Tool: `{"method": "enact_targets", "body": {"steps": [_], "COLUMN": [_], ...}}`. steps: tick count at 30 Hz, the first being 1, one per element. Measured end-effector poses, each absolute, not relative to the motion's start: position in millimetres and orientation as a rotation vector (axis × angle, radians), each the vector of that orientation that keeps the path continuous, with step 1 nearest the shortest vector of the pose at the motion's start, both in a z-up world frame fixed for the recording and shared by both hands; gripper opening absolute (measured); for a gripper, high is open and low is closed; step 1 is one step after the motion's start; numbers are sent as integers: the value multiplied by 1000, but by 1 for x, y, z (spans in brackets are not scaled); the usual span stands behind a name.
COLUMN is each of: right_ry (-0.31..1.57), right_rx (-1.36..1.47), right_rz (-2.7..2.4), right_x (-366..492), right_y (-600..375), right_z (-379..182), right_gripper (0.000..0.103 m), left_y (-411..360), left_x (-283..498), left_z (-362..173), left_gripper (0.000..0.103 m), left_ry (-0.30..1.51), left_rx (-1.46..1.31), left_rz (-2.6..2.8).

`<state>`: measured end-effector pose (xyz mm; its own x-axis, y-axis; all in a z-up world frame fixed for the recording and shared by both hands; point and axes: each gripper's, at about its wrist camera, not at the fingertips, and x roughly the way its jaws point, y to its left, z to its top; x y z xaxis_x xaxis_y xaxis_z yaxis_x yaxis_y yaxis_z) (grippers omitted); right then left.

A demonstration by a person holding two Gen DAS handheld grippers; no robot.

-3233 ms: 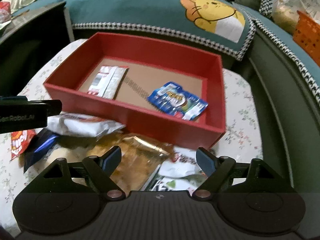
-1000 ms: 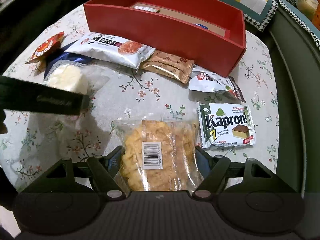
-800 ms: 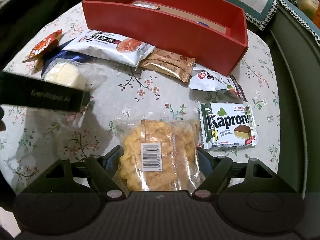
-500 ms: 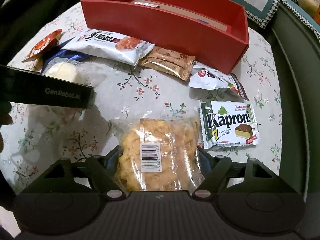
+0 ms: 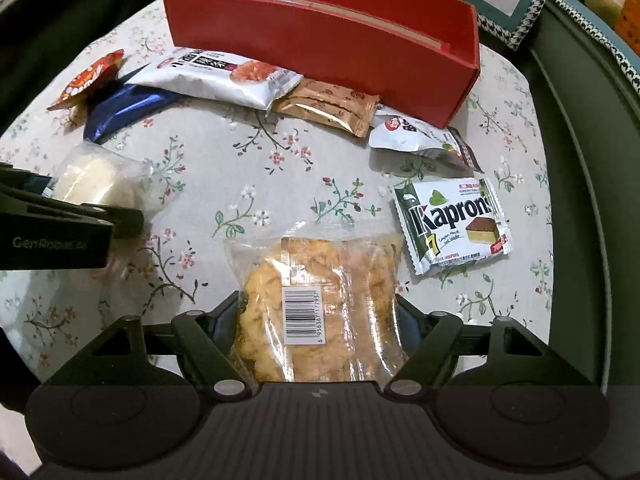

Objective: Organize snacks
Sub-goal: 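Grasp the round bun pack with the left gripper while the right grasps the cracker bag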

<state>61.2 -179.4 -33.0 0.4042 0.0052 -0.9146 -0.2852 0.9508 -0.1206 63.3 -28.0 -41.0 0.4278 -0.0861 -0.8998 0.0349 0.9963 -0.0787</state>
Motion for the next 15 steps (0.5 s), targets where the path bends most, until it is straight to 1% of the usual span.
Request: {"method": "enact_targets", "body": {"steps": [2,5,7,10,11,12,15], "right_ry": [1145,1149,1150,1146,1145,1146,1139], "right_rx": [-273,-280,-275,-283,-281,-276,-292], "right_rz": [192,186,185,185,191,198,192], "right_x": [63,65,66,65,64,63,60], "right_y": [-181,-181,-183,-182,-182,-181,-178], "right_z": [-33,-36,-37,-37,-36,-35,-34], "right_gripper": [88,92,93,90,85,82,80], "left_y": [-27,-28,-33,-37,-36,-36,-36], "left_x": [66,67,65,62,62,61,59], "left_z": [-42,-45,-47,-48,-48,-48,-48], "left_gripper": [103,103,103,103,103,103,103], "left_ry": [1122,1117,1117,1113,1116,1117,1122], "left_rx": [-48,-30,2,33,29,30,36], "left_rz": [-63,-64,-73,-73,-74,-76,-82]}}
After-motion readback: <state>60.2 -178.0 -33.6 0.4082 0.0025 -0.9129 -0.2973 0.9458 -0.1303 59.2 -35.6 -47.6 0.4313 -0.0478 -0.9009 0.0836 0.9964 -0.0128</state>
